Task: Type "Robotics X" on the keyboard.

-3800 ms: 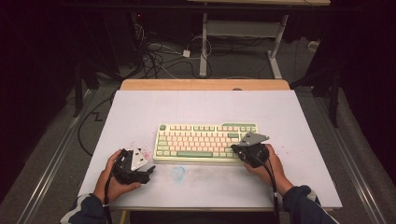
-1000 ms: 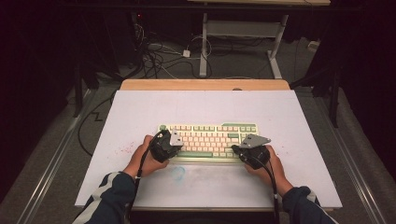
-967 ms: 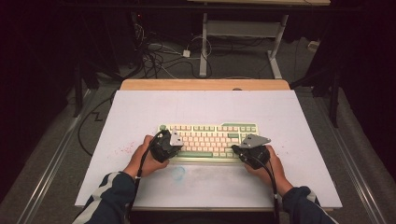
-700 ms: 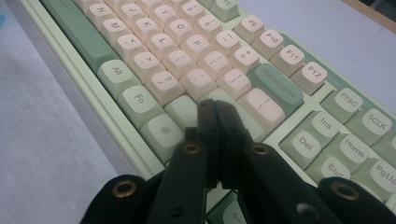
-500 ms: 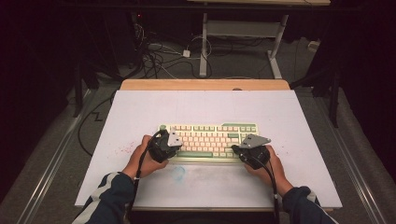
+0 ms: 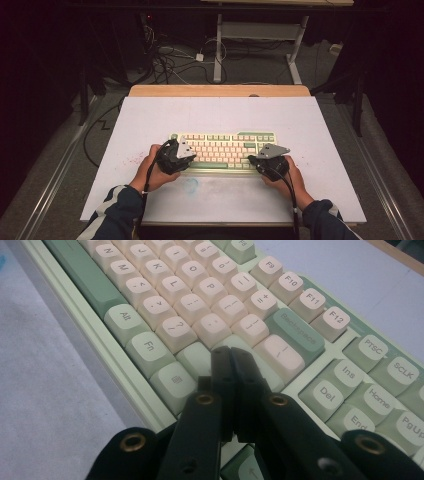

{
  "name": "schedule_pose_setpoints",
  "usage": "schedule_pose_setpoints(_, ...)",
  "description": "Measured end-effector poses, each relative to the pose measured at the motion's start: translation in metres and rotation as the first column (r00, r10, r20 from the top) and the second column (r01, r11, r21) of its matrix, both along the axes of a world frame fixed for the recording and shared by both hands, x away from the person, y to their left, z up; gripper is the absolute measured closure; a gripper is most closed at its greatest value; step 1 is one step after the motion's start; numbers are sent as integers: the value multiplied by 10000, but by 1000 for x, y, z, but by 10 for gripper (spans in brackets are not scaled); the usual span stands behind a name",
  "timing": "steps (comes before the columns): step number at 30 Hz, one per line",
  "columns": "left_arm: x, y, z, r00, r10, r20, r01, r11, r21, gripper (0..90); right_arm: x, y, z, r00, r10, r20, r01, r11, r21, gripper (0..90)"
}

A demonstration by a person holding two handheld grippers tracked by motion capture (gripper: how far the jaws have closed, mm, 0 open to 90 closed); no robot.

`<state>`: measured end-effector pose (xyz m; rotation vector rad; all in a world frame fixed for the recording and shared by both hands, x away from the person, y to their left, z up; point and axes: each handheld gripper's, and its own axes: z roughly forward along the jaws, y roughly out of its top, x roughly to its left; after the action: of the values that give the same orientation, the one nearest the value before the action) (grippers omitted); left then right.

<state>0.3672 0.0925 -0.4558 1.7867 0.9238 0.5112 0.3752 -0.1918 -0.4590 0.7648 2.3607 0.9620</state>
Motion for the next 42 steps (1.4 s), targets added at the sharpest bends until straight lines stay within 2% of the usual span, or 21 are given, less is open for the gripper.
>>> schedule_pose_setpoints(10, -4, 2, 2, 9983, 159, 566, -136, 9990, -423, 391, 0, -2, 1, 10000, -38, 32, 38, 10000, -19, 879)
schedule_pose_setpoints(14, -5, 2, 4, 9958, 231, 883, -189, 9987, -480, 314, -1, -2, 4, 10000, -17, 21, 17, 10000, 67, 869)
schedule_pose_setpoints(16, -6, 2, 6, 9949, 317, 962, -254, 9975, -666, 278, -1, -3, 6, 10000, -2, 65, 1, 9998, 175, 861)
schedule_pose_setpoints(23, -7, 5, 8, 9917, 456, 1203, -345, 9951, -926, 206, -5, -6, 14, 9994, -66, 329, 53, 9992, 402, 809)
schedule_pose_setpoints(27, -8, 5, 9, 9908, 447, 1278, -334, 9955, -891, 194, -8, -7, 18, 9984, -179, 543, 153, 9987, 490, 724)
schedule_pose_setpoints(31, -11, 5, 9, 9881, 396, 1488, -282, 9966, -777, 176, -11, -7, 22, 9955, -295, 901, 231, 9973, 704, 539)
schedule_pose_setpoints(32, -12, 5, 10, 9877, 375, 1515, -246, 9960, -862, 176, -12, -7, 24, 9950, -275, 957, 200, 9967, 785, 489)
schedule_pose_setpoints(36, -13, 6, 10, 9865, 420, 1582, -290, 9961, -833, 176, -17, -7, 27, 9872, -493, 1514, 361, 9954, 887, 323)
schedule_pose_setpoints(40, -14, 7, 12, 9851, 468, 1654, -335, 9960, -823, 175, -19, -7, 30, 9807, -886, 1745, 704, 9917, 1080, 252)
schedule_pose_setpoints(42, -15, 7, 14, 9843, 461, 1706, -301, 9950, -956, 175, -19, -7, 31, 9784, -1010, 1805, 822, 9906, 1091, 251)
